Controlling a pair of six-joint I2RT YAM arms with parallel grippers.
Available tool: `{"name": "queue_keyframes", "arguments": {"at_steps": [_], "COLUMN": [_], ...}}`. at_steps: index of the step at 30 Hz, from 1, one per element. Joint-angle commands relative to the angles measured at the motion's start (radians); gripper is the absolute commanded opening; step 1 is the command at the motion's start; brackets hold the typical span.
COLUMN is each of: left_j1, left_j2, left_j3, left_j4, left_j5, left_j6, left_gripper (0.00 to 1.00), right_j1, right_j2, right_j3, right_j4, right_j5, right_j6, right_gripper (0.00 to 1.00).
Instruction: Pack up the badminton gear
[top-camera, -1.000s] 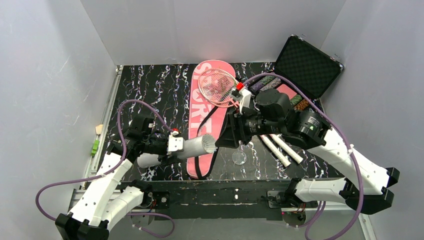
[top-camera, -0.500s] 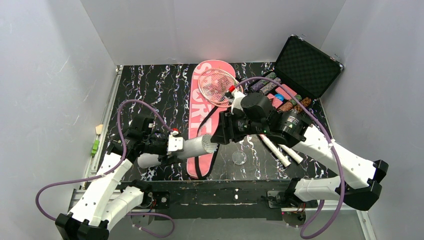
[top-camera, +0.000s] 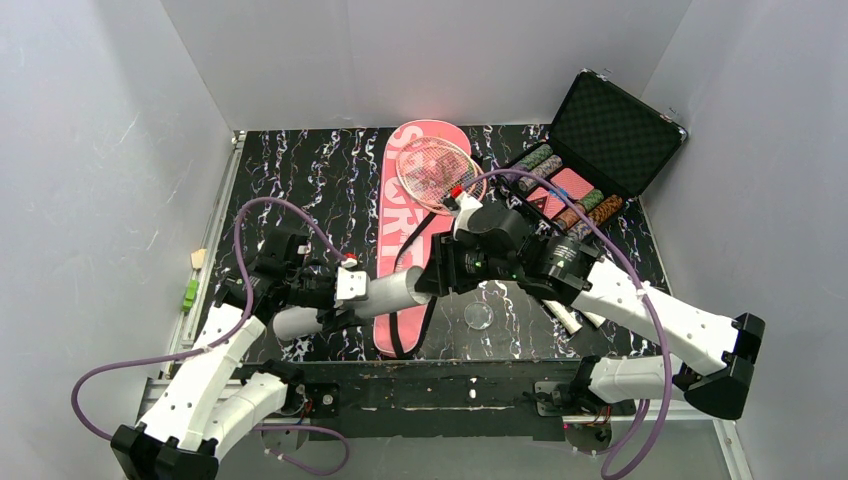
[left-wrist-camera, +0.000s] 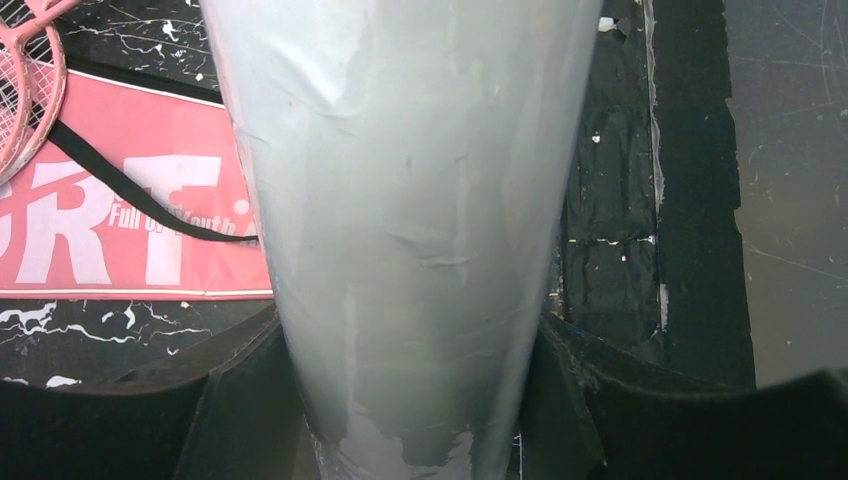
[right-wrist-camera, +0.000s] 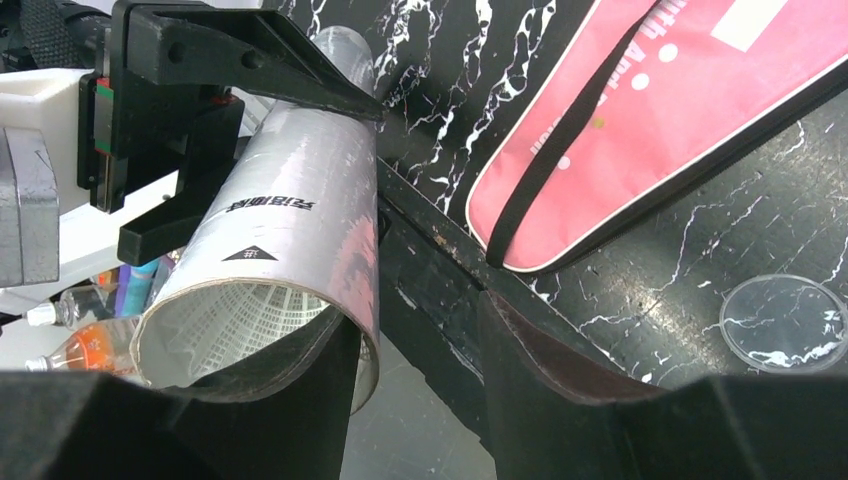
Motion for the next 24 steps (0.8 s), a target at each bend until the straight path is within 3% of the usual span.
{"name": "queue_keyframes", "arguments": {"at_steps": [1,11,16,24], "left_j1": [-0.004,-0.004,-0.005,-0.004], "left_j2": [-0.005,0.002,-0.006,-0.008], "left_j3": [0.061,0.06,0.043,0.021], "left_j4": [0.036,0.044,0.041,0.035], "left_j5": [0.081,0.081,0.062,0.041], "left_j6": [-0.022,-0.032,-0.021,0.006], "left_gripper": [0.3,0.31,0.3,0.31], "right_j1": [0.037,0.059,0.043,-0.019], "right_j2": [0.013,0.043,-0.084,-0.31], "right_j3": [-0.009,-0.039,-0.038,-0.1], "right_j4": [0.063,0.143,0.093,-0.086], "right_j5": [0.095,0.174,0.237,0.333], "right_j6": [0.007,0.061,0.064,0.106], "right_gripper": [0.53,0.57,0.75,0.79]}}
